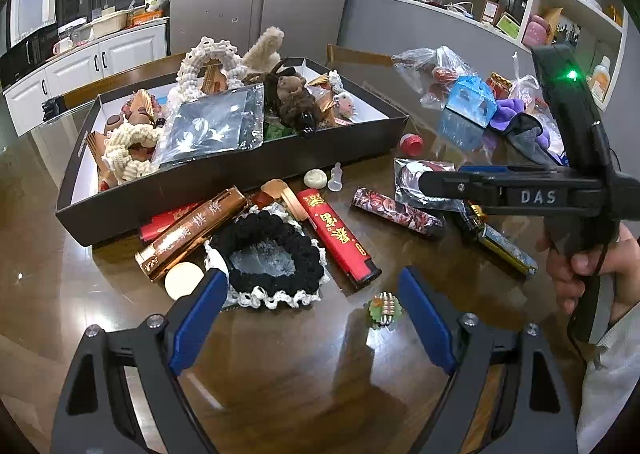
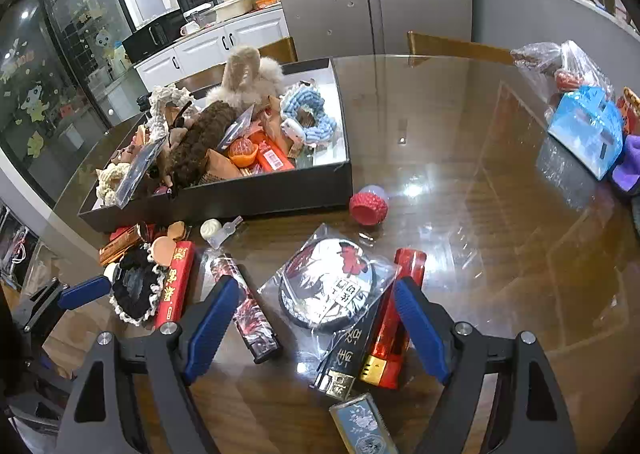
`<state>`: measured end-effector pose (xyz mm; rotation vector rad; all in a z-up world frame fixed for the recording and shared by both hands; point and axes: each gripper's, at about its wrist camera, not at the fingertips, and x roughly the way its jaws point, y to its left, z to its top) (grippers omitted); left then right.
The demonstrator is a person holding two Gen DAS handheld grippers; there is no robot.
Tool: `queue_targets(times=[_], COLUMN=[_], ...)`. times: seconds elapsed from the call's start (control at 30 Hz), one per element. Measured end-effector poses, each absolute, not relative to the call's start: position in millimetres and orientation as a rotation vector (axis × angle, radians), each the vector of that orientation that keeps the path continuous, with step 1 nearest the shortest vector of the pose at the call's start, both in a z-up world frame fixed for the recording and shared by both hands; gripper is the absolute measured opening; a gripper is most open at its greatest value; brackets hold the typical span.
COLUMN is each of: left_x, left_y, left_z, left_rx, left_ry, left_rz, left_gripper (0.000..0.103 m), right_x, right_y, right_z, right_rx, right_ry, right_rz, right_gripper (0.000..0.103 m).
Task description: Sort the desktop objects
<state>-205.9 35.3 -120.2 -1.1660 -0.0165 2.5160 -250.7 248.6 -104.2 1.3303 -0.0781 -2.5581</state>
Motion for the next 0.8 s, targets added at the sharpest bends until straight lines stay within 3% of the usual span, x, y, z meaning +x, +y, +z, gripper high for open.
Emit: queue_targets(times=[0.07, 0.13, 0.23, 0.37, 0.43, 0.5, 0.57, 0.63, 0.8], left_x=[-207.5, -210.9, -212.9, -212.6, -211.9, -212.0, -212.7, -212.9, -213.8], left_y=[34.9, 33.1, 29.6, 35.0, 38.9, 40.0, 38.8, 35.2, 34.7], left_z=[-122.8, -126.8, -129.0, -130.0, -129.4, -129.2, -129.4, -129.9, -130.2], left_rx=[-1.187, -1.222, -1.241, -1.247, -1.243, -1.242, -1.246, -1.251, -1.255], left_ry=[-0.022, -0.037, -0.042, 0.018, 0.042, 0.047, 0.039, 0.017, 0.0], left_rz=[2.511, 2.505, 2.52, 2.531, 2.527, 2.525, 2.533, 2.533, 2.525], left_gripper=[0.086, 0.072, 0.061, 0.056, 0.041, 0.031, 0.023, 0.003, 0.001], right_x=[-250.9, -251.5, -251.4, -250.5, -249.5, -248.2, -248.1, -247.6, -247.8], right_y=[249.5, 251.0, 251.4, 244.2, 236.9, 229.6, 226.2, 223.4, 225.9], right_z=[-106.4, -107.0, -107.4, -108.5, -109.7, -110.6, -110.8, -111.1, -108.0], right_rx=[1.341, 1.342, 1.343, 1.337, 1.333, 1.327, 1.332, 1.33, 1.317], right_ry=[-0.065, -0.072, -0.064, 0.009, 0.083, 0.157, 0.183, 0.19, 0.144], right_rz=[-2.573, -2.576, -2.585, -2.591, -2.599, -2.613, -2.624, -2.616, -2.603], right_gripper=[0.083, 0.083, 0.083, 0.083, 0.081, 0.073, 0.055, 0.05, 0.032])
